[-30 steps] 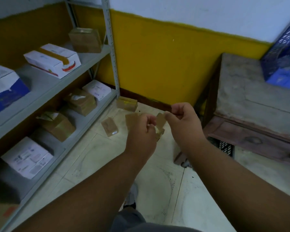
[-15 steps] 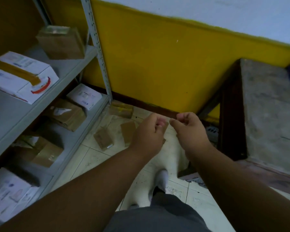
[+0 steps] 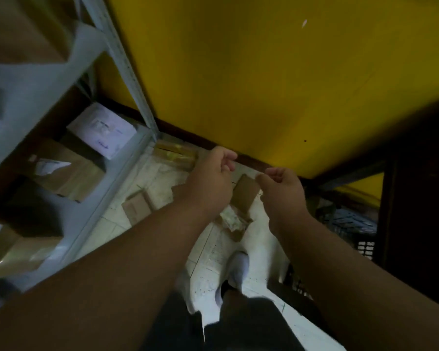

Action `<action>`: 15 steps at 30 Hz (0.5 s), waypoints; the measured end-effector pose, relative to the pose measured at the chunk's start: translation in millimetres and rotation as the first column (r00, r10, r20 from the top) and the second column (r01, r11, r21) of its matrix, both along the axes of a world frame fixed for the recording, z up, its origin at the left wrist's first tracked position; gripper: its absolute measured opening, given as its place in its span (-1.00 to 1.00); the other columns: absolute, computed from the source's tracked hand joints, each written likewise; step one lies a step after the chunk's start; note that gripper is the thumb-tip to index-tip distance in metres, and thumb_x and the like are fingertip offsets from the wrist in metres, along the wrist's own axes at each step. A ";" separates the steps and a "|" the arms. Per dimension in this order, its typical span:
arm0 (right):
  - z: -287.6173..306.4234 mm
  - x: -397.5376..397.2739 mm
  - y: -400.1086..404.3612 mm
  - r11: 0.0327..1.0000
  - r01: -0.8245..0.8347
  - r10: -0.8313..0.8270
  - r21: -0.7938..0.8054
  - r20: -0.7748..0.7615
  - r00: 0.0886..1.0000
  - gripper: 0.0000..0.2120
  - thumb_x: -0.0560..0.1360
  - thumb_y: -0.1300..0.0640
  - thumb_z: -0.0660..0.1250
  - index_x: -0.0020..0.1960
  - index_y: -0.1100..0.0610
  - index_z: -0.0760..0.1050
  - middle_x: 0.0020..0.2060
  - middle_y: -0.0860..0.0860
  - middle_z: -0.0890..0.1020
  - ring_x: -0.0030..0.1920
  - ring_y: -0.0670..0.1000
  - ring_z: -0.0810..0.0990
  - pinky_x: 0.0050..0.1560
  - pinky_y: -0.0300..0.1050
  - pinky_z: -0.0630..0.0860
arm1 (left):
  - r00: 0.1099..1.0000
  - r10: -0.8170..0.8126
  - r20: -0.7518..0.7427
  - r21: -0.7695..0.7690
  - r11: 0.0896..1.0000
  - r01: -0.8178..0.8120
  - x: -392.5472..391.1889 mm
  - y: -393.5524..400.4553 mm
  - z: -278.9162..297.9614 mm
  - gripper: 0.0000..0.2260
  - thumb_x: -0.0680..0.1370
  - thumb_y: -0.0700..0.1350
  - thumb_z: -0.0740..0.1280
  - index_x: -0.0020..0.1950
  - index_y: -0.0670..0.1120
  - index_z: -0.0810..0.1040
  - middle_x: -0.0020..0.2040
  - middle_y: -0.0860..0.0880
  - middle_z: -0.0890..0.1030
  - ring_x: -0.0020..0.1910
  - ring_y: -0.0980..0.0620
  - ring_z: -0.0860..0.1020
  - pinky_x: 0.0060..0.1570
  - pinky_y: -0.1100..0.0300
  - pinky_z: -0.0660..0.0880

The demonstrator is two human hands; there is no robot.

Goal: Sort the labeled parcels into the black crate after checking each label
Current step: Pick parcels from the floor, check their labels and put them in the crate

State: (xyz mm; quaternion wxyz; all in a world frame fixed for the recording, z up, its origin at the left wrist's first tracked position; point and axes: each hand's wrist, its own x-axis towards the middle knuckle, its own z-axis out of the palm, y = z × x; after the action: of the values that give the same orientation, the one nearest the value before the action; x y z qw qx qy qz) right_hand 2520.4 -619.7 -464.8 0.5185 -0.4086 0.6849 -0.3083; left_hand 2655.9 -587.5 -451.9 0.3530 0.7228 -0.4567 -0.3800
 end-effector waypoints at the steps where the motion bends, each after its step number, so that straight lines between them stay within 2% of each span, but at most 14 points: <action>1: -20.5 2.4 -14.8 1.000 0.020 -0.019 0.018 -0.025 1.000 -0.87 0.52 0.13 0.40 -0.02 -0.06 0.48 -0.15 -0.03 0.60 -0.32 -0.13 0.53 -0.45 -0.23 0.42 | 1.000 -0.014 -0.010 0.015 1.000 0.014 -4.1 -17.2 -20.2 -0.76 0.67 -0.20 0.13 0.17 0.11 0.46 0.04 0.10 0.57 -0.04 0.13 0.54 -0.19 0.26 0.40; 3: -68.4 10.6 -45.0 0.998 0.034 -0.031 0.052 -0.057 0.998 -0.86 0.51 0.14 0.40 -0.02 -0.06 0.49 -0.19 -0.05 0.61 -0.41 -0.18 0.50 -0.54 -0.29 0.38 | 0.999 -0.029 -0.038 0.051 0.998 0.031 -7.2 -51.3 -70.1 -0.80 0.69 -0.12 0.12 0.12 0.17 0.45 0.05 0.11 0.58 -0.01 0.12 0.55 -0.17 0.24 0.43; 4: -96.7 14.1 -59.5 0.997 0.045 -0.041 0.058 -0.068 0.997 -0.86 0.51 0.13 0.40 -0.05 -0.07 0.48 -0.20 -0.07 0.60 -0.39 -0.18 0.52 -0.53 -0.29 0.40 | 0.997 -0.030 -0.066 0.073 0.997 0.035 -8.2 -67.5 -99.3 -0.83 0.69 -0.06 0.10 0.09 0.18 0.45 0.03 0.12 0.58 -0.01 0.11 0.56 -0.16 0.19 0.47; 7: -196.5 16.1 -96.1 0.990 0.123 -0.113 0.074 -0.122 0.986 -0.85 0.51 0.10 0.39 -0.10 -0.11 0.46 -0.16 -0.10 0.60 -0.19 -0.09 0.59 -0.25 -0.13 0.57 | 0.980 -0.040 -0.195 0.191 0.979 0.078 -17.6 -106.9 -195.1 -0.77 0.69 0.08 0.06 0.05 0.07 0.48 -0.02 -0.02 0.61 -0.03 -0.03 0.62 -0.04 -0.07 0.60; 9: -268.7 15.0 -116.4 0.974 0.195 -0.180 0.115 -0.123 0.976 -0.88 0.50 0.09 0.39 -0.02 -0.09 0.49 -0.09 -0.05 0.61 -0.13 -0.03 0.61 -0.21 -0.07 0.55 | 0.978 -0.063 -0.196 0.254 0.961 0.113 -16.6 -134.3 -259.1 -0.73 0.69 0.10 0.05 0.08 0.02 0.49 -0.01 -0.12 0.62 -0.03 -0.12 0.62 0.02 -0.15 0.60; 11: -340.2 15.1 -129.4 0.962 0.213 -0.190 0.170 -0.141 0.972 -0.80 0.50 0.06 0.39 0.10 -0.05 0.48 -0.02 -0.04 0.60 -0.07 -0.01 0.60 -0.18 -0.09 0.53 | 0.983 -0.087 -0.161 0.288 0.949 0.131 -11.7 -157.4 -326.1 -0.71 0.69 0.10 0.05 0.10 -0.01 0.49 -0.05 -0.14 0.60 -0.11 -0.08 0.60 -0.07 -0.10 0.59; 13: -407.9 10.1 -140.4 0.957 0.202 -0.168 0.210 -0.169 0.971 -0.71 0.51 0.03 0.39 0.20 -0.05 0.46 0.07 -0.03 0.58 0.01 0.00 0.58 -0.05 -0.04 0.54 | 0.983 -0.146 -0.114 0.345 0.922 0.177 -6.8 -178.4 -392.9 -0.72 0.69 0.08 0.06 0.12 -0.04 0.48 -0.07 -0.11 0.57 -0.18 0.02 0.52 -0.24 0.05 0.50; 15: -470.7 2.0 -149.3 0.950 0.185 -0.131 0.251 -0.217 0.967 -0.64 0.51 -0.01 0.40 0.27 0.00 0.47 0.14 0.01 0.58 0.10 0.06 0.58 0.10 0.08 0.56 | 0.980 -0.166 -0.110 0.426 0.883 0.197 -0.9 -195.3 -456.6 -0.73 0.69 0.05 0.11 0.21 -0.07 0.49 0.02 -0.11 0.59 -0.13 0.00 0.55 -0.19 0.09 0.50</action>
State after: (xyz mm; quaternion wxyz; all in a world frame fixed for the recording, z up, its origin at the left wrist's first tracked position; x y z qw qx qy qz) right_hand 2522.4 -769.0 -935.5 0.4722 -0.3066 0.7990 -0.2112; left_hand 2654.9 -782.8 -908.5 0.1613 0.7235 -0.4134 -0.5288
